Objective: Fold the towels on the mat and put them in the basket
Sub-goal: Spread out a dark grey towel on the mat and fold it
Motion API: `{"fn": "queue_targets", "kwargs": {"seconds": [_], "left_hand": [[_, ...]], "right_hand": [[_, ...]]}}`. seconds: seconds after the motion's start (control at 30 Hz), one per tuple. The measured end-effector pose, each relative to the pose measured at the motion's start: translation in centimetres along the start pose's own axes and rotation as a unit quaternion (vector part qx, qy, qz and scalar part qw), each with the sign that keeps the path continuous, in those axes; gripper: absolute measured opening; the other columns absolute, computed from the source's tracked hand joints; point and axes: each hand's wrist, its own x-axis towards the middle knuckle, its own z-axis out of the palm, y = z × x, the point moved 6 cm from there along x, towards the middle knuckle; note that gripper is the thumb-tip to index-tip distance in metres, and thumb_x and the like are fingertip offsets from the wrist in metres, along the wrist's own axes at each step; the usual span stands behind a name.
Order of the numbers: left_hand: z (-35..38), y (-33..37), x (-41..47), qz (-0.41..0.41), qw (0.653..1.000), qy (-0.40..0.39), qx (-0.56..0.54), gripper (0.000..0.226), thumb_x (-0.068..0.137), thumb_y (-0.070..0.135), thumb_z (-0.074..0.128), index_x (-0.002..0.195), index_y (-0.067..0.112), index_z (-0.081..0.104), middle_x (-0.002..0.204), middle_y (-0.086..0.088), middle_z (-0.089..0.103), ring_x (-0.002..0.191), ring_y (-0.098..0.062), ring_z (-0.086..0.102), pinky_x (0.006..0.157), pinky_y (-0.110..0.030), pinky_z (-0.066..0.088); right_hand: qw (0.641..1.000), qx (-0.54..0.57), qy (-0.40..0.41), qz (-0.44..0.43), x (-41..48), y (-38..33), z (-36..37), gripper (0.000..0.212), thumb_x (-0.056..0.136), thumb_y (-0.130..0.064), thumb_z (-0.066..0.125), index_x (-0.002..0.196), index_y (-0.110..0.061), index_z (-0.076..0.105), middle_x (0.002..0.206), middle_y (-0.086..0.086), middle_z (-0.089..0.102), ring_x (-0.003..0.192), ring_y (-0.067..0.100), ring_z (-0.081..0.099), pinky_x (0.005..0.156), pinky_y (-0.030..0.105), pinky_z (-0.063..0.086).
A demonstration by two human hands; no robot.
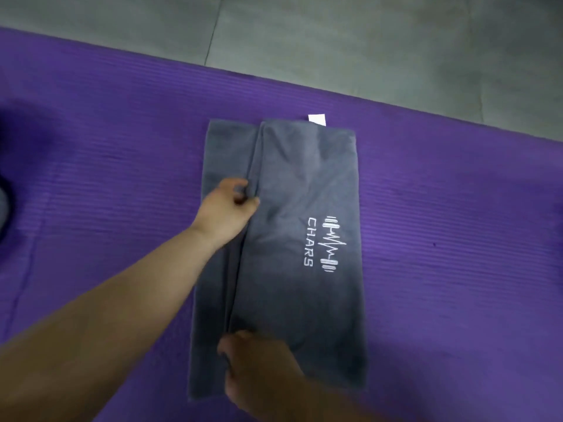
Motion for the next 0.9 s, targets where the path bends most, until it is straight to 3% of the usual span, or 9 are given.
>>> {"fn": "queue_targets", "kwargs": {"seconds": [0.07, 0.13, 0.3, 0.43, 0.53, 0.63, 0.7, 0.8, 0.9], "left_hand": [[0.3, 1.9, 3.0, 0.032, 0.999, -0.008, 0.013, 0.041, 0.088, 0.023, 0.056, 0.127, 0.011, 0.046, 0.118, -0.008, 0.060, 0.114, -0.022, 0.054, 0.088, -0.022, 0.036], [0.7, 3.7, 5.8, 0.061, 0.996, -0.009, 0.068, 0.047, 0.088, 0.028, 0.055, 0.130, 0.012, 0.042, 0.127, -0.011, 0.054, 0.118, -0.028, 0.050, 0.094, -0.029, 0.038], [2.0, 6.0, 9.6, 0.043, 0.989, -0.034, 0.137, 0.056, 0.089, 0.032, 0.053, 0.139, 0.018, 0.031, 0.143, -0.013, 0.027, 0.129, -0.032, 0.036, 0.105, -0.036, 0.032], [0.2, 6.0, 10.5, 0.060, 0.993, 0.046, 0.089, 0.031, 0.089, 0.016, 0.051, 0.119, 0.009, 0.055, 0.127, -0.011, 0.054, 0.117, -0.024, 0.051, 0.093, -0.024, 0.037], [-2.1, 5.9, 10.4, 0.088, 0.992, 0.075, 0.049, 0.008, 0.088, 0.014, 0.054, 0.091, 0.017, 0.061, 0.089, 0.003, 0.059, 0.083, 0.002, 0.056, 0.074, -0.008, 0.039], [-5.1, 5.3, 10.5, 0.102, 0.990, 0.088, 0.043, 0.034, 0.088, 0.013, 0.054, 0.065, 0.032, 0.037, 0.067, 0.016, 0.039, 0.052, 0.014, 0.043, 0.054, 0.003, 0.031], [-6.2, 4.5, 10.6, 0.087, 0.990, 0.096, 0.060, 0.029, 0.088, 0.014, 0.054, 0.067, 0.031, 0.043, 0.068, 0.013, 0.042, 0.058, 0.006, 0.042, 0.055, 0.002, 0.030], [-5.9, 2.8, 11.2, 0.056, 0.992, 0.101, 0.051, 0.009, 0.088, 0.020, 0.057, 0.096, 0.021, 0.061, 0.089, 0.003, 0.052, 0.083, -0.006, 0.048, 0.066, -0.006, 0.035], [-4.8, 1.4, 11.7, 0.025, 0.994, 0.096, 0.034, 0.024, 0.085, 0.020, 0.061, 0.109, 0.014, 0.061, 0.097, 0.003, 0.051, 0.089, -0.006, 0.047, 0.049, 0.005, 0.031]], "right_hand": [[0.998, -0.004, 0.030, 0.048, -0.7, 0.5, 0.5, 0.045, 0.027, -0.054, 0.077, 0.064, -0.031, 0.064, 0.058, -0.016, 0.060, 0.049, -0.003, 0.057, 0.037, 0.011, 0.038], [0.995, -0.055, 0.068, 0.050, -1.2, 0.8, 1.4, 0.048, 0.018, -0.058, 0.071, 0.060, -0.035, 0.065, 0.053, -0.019, 0.055, 0.042, -0.006, 0.051, 0.030, 0.011, 0.030], [0.988, -0.075, 0.132, 0.040, -1.5, 0.7, 1.6, 0.045, 0.017, -0.052, 0.073, 0.056, -0.032, 0.064, 0.052, -0.015, 0.055, 0.041, 0.000, 0.050, 0.033, 0.014, 0.031], [0.985, -0.062, 0.160, 0.017, -1.6, 0.7, 2.0, 0.030, 0.030, -0.046, 0.069, 0.056, -0.030, 0.064, 0.052, -0.013, 0.054, 0.041, 0.001, 0.050, 0.033, 0.014, 0.032], [0.985, -0.031, 0.169, 0.005, -1.9, 0.6, 2.5, 0.025, 0.052, -0.031, 0.039, 0.056, -0.027, 0.063, 0.053, -0.012, 0.053, 0.042, 0.004, 0.050, 0.033, 0.013, 0.030], [0.984, -0.045, 0.173, -0.018, -2.0, -0.5, 3.1, 0.031, 0.052, -0.031, 0.030, 0.055, -0.026, 0.060, 0.053, -0.012, 0.052, 0.044, 0.003, 0.050, 0.035, 0.014, 0.032], [0.983, -0.054, 0.172, -0.045, -2.0, -1.4, 3.6, 0.031, 0.052, -0.033, 0.031, 0.056, -0.027, 0.061, 0.054, -0.011, 0.052, 0.045, 0.002, 0.050, 0.037, 0.015, 0.033], [0.980, -0.046, 0.181, -0.062, -1.7, -2.1, 3.9, 0.030, 0.053, -0.034, 0.034, 0.059, -0.028, 0.063, 0.053, -0.010, 0.052, 0.043, 0.003, 0.049, 0.038, 0.016, 0.034], [0.977, -0.037, 0.203, -0.044, -1.8, -1.8, 4.1, 0.031, 0.054, -0.034, 0.036, 0.074, -0.030, 0.058, 0.054, -0.012, 0.055, 0.042, 0.001, 0.051, 0.036, 0.016, 0.036]]}}
